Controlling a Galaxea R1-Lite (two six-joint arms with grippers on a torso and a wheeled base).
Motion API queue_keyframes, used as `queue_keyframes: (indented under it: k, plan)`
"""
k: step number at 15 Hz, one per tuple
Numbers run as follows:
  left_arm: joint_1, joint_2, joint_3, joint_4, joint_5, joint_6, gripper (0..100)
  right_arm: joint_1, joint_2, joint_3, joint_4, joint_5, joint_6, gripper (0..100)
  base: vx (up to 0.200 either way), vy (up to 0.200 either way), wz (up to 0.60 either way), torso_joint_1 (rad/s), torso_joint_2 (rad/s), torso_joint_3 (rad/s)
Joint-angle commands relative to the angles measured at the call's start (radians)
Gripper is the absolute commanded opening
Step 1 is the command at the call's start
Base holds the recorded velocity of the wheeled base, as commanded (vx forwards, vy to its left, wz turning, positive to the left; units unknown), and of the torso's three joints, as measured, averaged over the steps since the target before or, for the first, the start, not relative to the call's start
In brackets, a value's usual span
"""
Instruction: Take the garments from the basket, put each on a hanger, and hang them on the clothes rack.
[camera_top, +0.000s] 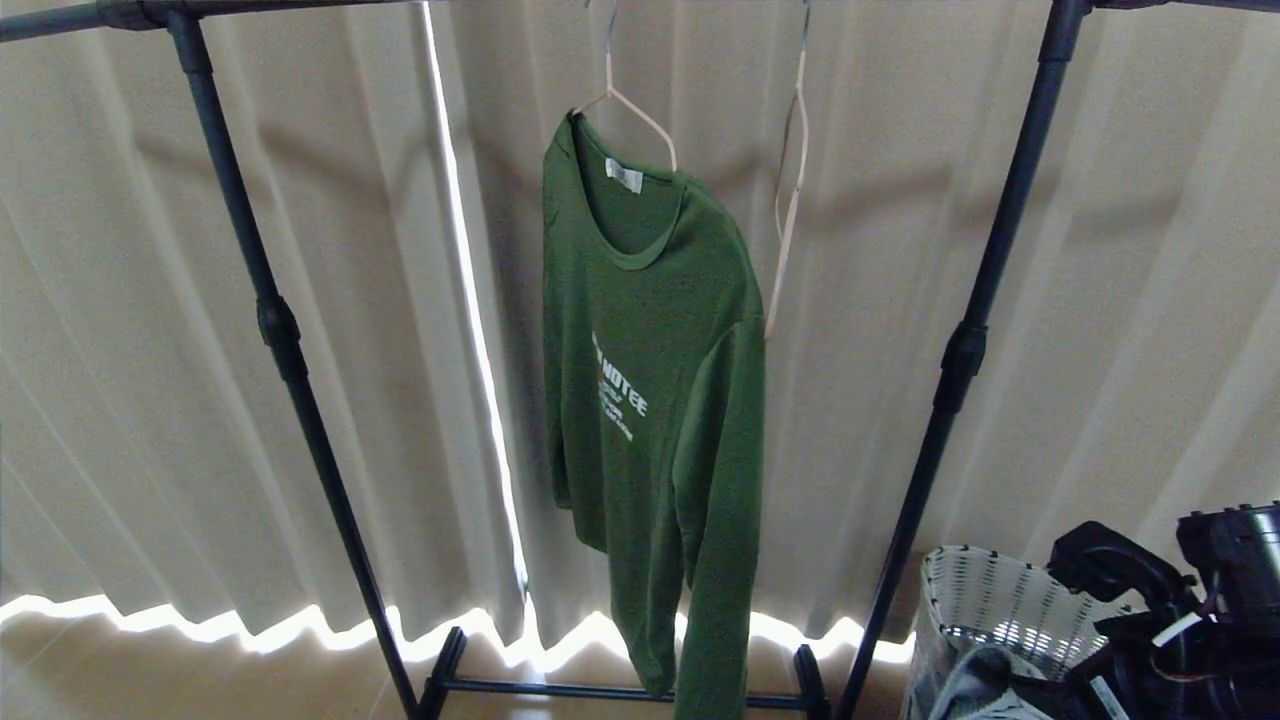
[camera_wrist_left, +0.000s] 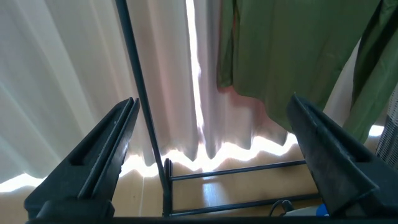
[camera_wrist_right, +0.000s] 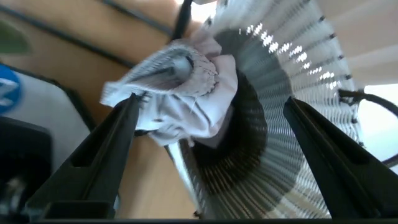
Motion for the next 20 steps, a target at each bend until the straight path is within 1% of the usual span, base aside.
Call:
queue_keyframes:
  k: [1, 3, 5, 8, 10, 12, 14, 15, 18, 20]
  plan:
    - [-0.001, 0.000, 0.000, 0.000, 0.000, -0.002, 100, 0.000, 0.174, -0.045, -0.016, -0.014, -0.006, 100, 0.000, 0.000, 0.00, 0.000, 0.00, 0.000]
    - [-0.001, 0.000, 0.000, 0.000, 0.000, -0.002, 100, -0.002, 0.225, -0.079, -0.017, -0.023, -0.006, 100, 0.000, 0.000, 0.00, 0.000, 0.00, 0.000]
    - [-0.001, 0.000, 0.000, 0.000, 0.000, -0.002, 100, -0.003, 0.274, -0.108, -0.017, -0.061, -0.004, 100, 0.000, 0.000, 0.00, 0.000, 0.00, 0.000]
    - [-0.001, 0.000, 0.000, 0.000, 0.000, -0.002, 100, -0.006, 0.314, -0.128, -0.019, -0.067, -0.006, 100, 0.000, 0.000, 0.00, 0.000, 0.00, 0.000]
    - [-0.001, 0.000, 0.000, 0.000, 0.000, -0.002, 100, -0.009, 0.349, -0.137, -0.062, -0.081, -0.006, 100, 0.000, 0.000, 0.00, 0.000, 0.00, 0.000]
    - [0.001, 0.000, 0.000, 0.000, 0.000, -0.002, 100, -0.011, 0.380, -0.134, -0.094, -0.112, -0.004, 100, 0.000, 0.000, 0.00, 0.000, 0.00, 0.000]
    - [0.001, 0.000, 0.000, 0.000, 0.000, -0.002, 100, -0.011, 0.393, -0.128, -0.125, -0.118, -0.004, 100, 0.000, 0.000, 0.00, 0.000, 0.00, 0.000]
    - [-0.001, 0.000, 0.000, 0.000, 0.000, -0.002, 100, -0.011, 0.393, -0.128, -0.128, -0.118, -0.004, 0, 0.000, 0.000, 0.00, 0.000, 0.00, 0.000]
    - [0.001, 0.000, 0.000, 0.000, 0.000, -0.002, 100, -0.011, 0.370, -0.125, -0.126, -0.118, -0.006, 0, 0.000, 0.000, 0.00, 0.000, 0.00, 0.000]
    - [0.001, 0.000, 0.000, 0.000, 0.000, -0.002, 100, -0.009, 0.328, -0.104, -0.129, -0.118, -0.004, 0, 0.000, 0.000, 0.00, 0.000, 0.00, 0.000]
